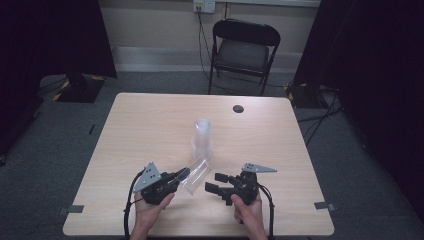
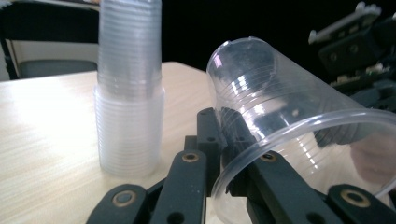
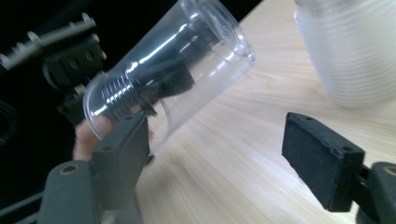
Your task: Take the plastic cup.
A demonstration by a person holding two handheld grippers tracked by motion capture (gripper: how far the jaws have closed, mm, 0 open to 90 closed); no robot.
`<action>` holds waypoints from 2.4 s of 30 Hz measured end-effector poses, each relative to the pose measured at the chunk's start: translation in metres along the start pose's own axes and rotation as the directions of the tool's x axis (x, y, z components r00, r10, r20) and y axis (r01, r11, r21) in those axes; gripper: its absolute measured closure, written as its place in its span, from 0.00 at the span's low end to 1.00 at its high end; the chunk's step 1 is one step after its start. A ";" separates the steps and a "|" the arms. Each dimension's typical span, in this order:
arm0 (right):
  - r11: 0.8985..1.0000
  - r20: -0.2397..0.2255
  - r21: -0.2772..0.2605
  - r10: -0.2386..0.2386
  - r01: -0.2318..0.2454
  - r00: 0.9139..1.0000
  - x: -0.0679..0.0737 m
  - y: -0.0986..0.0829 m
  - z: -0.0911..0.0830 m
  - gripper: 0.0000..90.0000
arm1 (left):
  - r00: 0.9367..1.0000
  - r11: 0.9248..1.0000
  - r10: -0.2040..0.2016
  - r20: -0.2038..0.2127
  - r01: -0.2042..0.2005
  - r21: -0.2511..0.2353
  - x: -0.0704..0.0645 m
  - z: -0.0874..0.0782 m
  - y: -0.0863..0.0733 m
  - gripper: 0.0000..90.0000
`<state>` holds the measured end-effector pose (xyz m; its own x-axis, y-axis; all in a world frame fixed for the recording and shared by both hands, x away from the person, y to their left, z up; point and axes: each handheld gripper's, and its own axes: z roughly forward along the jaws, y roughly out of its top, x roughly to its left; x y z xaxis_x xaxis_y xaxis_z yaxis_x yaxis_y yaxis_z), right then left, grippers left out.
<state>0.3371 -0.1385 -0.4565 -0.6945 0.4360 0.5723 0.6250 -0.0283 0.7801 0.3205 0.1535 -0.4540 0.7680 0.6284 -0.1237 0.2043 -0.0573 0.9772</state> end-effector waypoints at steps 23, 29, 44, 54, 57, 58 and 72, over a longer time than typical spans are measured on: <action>0.942 0.165 0.064 -0.335 0.329 0.928 0.018 0.004 -0.010 0.17 | 0.995 0.948 0.006 0.101 -0.037 0.317 0.005 0.022 0.017 0.99; 0.927 0.164 0.090 -0.374 0.364 0.913 0.022 0.006 -0.005 0.17 | 0.990 0.923 0.001 0.140 -0.055 0.380 0.005 0.028 0.012 0.99; 0.844 0.124 0.207 -0.524 0.494 0.843 0.026 -0.002 0.007 0.14 | 0.976 0.864 -0.039 0.213 -0.074 0.498 0.007 0.048 0.017 0.99; 0.733 0.120 0.299 -0.664 0.611 0.738 0.037 -0.002 0.020 0.13 | 0.975 0.836 -0.105 0.195 -0.019 0.548 0.016 0.054 0.029 1.00; 0.711 0.138 0.321 -0.689 0.626 0.712 0.038 -0.003 0.025 0.13 | 0.979 0.835 -0.102 0.178 -0.013 0.551 0.017 0.055 0.033 1.00; 0.711 0.145 0.326 -0.689 0.623 0.710 0.037 -0.002 0.029 0.13 | 0.979 0.835 -0.108 0.174 -0.005 0.550 0.017 0.055 0.033 1.00; 0.643 0.117 0.391 -0.745 0.659 0.657 0.040 -0.001 0.052 0.17 | 0.971 0.821 -0.138 0.195 0.001 0.572 0.010 0.067 0.036 0.99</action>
<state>0.3273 -0.0738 -0.4477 -0.8804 0.4125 -0.2342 0.0836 0.6210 0.7794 0.3761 0.1061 -0.4314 0.8362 0.4666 -0.2883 0.5156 -0.4896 0.7032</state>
